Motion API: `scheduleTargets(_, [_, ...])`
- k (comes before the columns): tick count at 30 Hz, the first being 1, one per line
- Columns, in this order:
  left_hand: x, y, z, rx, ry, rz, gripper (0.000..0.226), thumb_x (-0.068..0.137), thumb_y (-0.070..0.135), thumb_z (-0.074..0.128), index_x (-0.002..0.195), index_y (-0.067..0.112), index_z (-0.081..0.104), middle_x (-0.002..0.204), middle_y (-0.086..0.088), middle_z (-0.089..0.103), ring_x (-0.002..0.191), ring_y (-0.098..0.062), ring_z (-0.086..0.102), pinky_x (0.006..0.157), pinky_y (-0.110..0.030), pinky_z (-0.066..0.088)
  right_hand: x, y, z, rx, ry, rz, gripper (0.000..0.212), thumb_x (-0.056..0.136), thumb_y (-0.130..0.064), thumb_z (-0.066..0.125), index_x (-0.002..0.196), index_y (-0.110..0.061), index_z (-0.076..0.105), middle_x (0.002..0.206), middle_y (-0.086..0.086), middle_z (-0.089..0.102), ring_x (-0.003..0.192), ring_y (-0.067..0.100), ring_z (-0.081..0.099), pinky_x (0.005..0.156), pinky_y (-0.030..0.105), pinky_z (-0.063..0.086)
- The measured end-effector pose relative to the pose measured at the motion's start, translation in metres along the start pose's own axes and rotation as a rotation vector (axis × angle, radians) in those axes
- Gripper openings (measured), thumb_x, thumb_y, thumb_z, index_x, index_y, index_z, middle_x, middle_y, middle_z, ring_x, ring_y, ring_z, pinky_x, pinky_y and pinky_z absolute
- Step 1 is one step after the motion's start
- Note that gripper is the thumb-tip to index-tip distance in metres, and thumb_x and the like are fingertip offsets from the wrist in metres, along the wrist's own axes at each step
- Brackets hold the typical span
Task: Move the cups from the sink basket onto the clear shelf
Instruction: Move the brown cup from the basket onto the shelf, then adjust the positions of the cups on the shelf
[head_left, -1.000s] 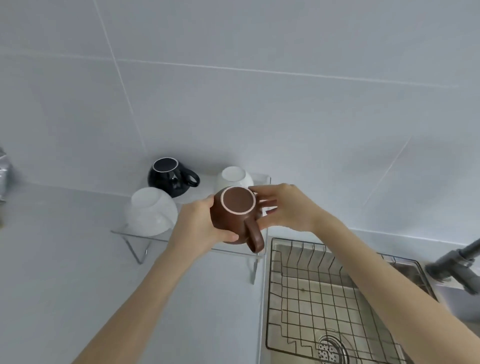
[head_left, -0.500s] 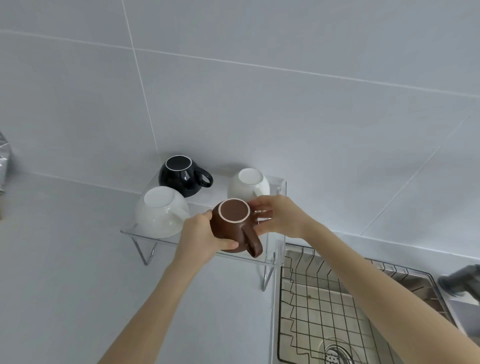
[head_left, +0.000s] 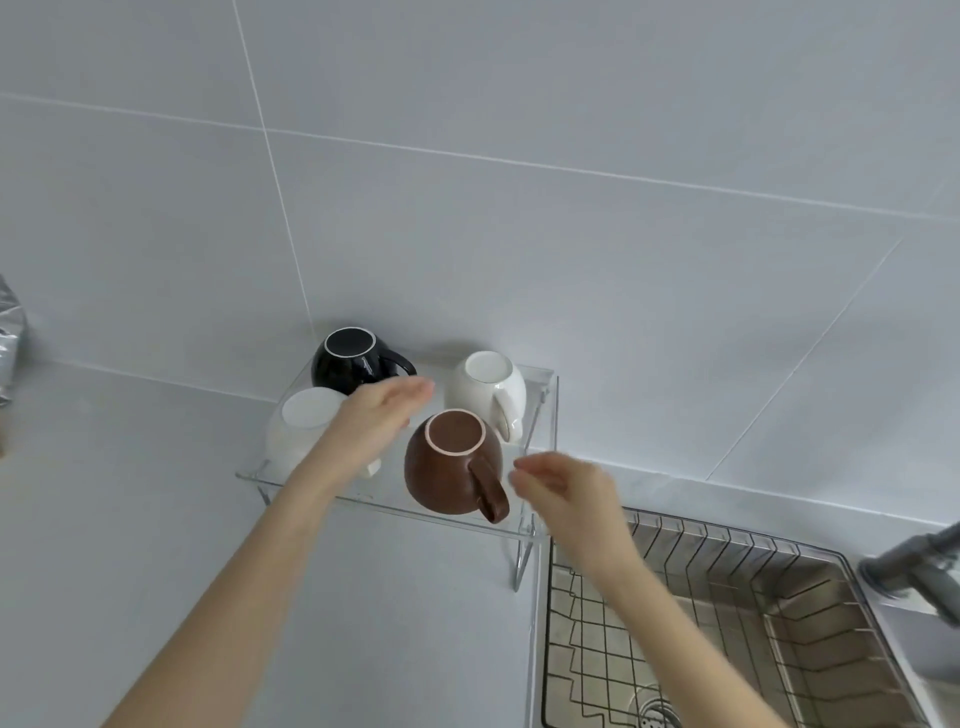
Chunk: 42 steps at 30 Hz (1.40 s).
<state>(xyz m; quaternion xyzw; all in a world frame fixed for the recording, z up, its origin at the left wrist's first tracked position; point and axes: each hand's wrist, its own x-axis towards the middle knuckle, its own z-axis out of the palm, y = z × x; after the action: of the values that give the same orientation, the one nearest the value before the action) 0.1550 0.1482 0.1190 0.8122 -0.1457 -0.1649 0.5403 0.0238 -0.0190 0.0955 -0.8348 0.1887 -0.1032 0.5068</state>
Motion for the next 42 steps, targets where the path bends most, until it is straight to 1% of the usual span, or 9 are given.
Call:
scheduleTargets(7, [0.017, -0.006, 0.024, 0.098, -0.086, 0.033, 0.027, 0.09, 0.026, 0.049, 0.106, 0.016, 0.069, 0.111, -0.003, 0.07, 0.109, -0.013, 0.06, 0.102, -0.034, 0.041, -0.028, 0.015, 0.041, -0.048, 0.192, -0.03, 0.02, 0.077, -0.019, 0.07, 0.097, -0.018, 0.068, 0.089, 0.0, 0.076, 0.086, 0.015, 0.067, 0.085, 0.032, 0.054])
scheduleTargets(15, [-0.008, -0.015, 0.03, 0.067, 0.011, 0.053, 0.027, 0.088, 0.038, 0.052, 0.1, 0.023, 0.071, 0.097, 0.004, 0.072, 0.101, -0.011, 0.06, 0.094, -0.03, 0.043, -0.011, 0.019, 0.01, -0.143, 0.185, -0.086, 0.019, 0.081, -0.005, 0.063, 0.096, -0.012, 0.071, 0.088, 0.008, 0.077, 0.085, 0.023, 0.07, 0.083, 0.038, 0.055])
scheduleTargets(21, [-0.025, -0.029, 0.04, 0.127, 0.051, 0.101, 0.077, 0.063, 0.03, 0.08, 0.131, 0.02, 0.047, 0.104, 0.016, 0.066, 0.086, 0.022, 0.052, 0.078, 0.002, 0.036, 0.008, 0.017, -0.005, -0.231, 0.108, -0.15, 0.019, 0.077, 0.001, 0.062, 0.091, -0.008, 0.072, 0.087, 0.013, 0.077, 0.088, 0.027, 0.07, 0.083, 0.04, 0.054])
scheduleTargets(25, [-0.027, -0.029, 0.042, 0.159, 0.074, 0.108, 0.085, 0.059, 0.024, 0.083, 0.134, 0.017, 0.043, 0.132, -0.002, 0.058, 0.106, 0.001, 0.047, 0.093, -0.014, 0.034, 0.014, 0.018, -0.01, -0.242, 0.096, -0.147, 0.02, 0.076, 0.001, 0.063, 0.092, -0.007, 0.071, 0.089, 0.014, 0.077, 0.091, 0.027, 0.07, 0.086, 0.041, 0.053])
scheduleTargets(30, [-0.028, -0.029, 0.043, 0.163, 0.08, 0.11, 0.083, 0.059, 0.024, 0.083, 0.133, 0.017, 0.045, 0.122, 0.003, 0.062, 0.102, 0.0, 0.049, 0.083, -0.005, 0.032, 0.011, 0.017, -0.008, -0.254, 0.107, -0.154, 0.02, 0.078, 0.001, 0.063, 0.095, -0.006, 0.071, 0.092, 0.011, 0.077, 0.088, 0.016, 0.069, 0.082, 0.023, 0.049])
scheduleTargets(33, [-0.024, -0.02, 0.031, 0.145, -0.007, 0.082, 0.064, 0.065, 0.031, 0.079, 0.124, 0.018, 0.056, 0.11, 0.017, 0.063, 0.098, 0.0, 0.055, 0.083, -0.006, 0.039, 0.019, 0.01, -0.018, -0.258, -0.011, -0.078, 0.021, 0.077, 0.0, 0.062, 0.094, -0.007, 0.071, 0.094, 0.01, 0.076, 0.089, 0.017, 0.07, 0.089, 0.028, 0.053])
scheduleTargets(36, [0.002, -0.007, 0.009, 0.089, -0.024, 0.024, 0.047, 0.069, 0.055, 0.063, 0.092, 0.015, 0.073, 0.103, -0.004, 0.073, 0.099, -0.018, 0.065, 0.097, -0.035, 0.048, 0.035, -0.003, -0.031, -0.248, 0.014, -0.058, 0.019, 0.079, -0.006, 0.063, 0.096, -0.007, 0.071, 0.097, 0.009, 0.075, 0.085, 0.011, 0.067, 0.083, 0.013, 0.051])
scheduleTargets(38, [0.025, 0.005, 0.0, 0.099, -0.007, 0.05, 0.053, 0.066, 0.059, 0.056, 0.086, 0.013, 0.072, 0.096, -0.01, 0.073, 0.097, -0.024, 0.065, 0.098, -0.047, 0.047, 0.047, -0.011, -0.03, -0.193, 0.137, -0.059, 0.02, 0.08, -0.007, 0.062, 0.098, -0.006, 0.07, 0.098, 0.01, 0.074, 0.09, 0.015, 0.068, 0.086, 0.02, 0.051])
scheduleTargets(42, [0.07, 0.024, 0.01, 0.138, -0.069, 0.138, 0.032, 0.087, 0.027, 0.055, 0.114, 0.012, 0.064, 0.115, -0.003, 0.066, 0.106, -0.007, 0.057, 0.085, -0.025, 0.043, 0.067, -0.018, -0.003, -0.127, 0.142, 0.027, 0.028, 0.073, -0.016, 0.071, 0.099, -0.006, 0.069, 0.099, 0.014, 0.074, 0.096, 0.023, 0.066, 0.092, 0.037, 0.051])
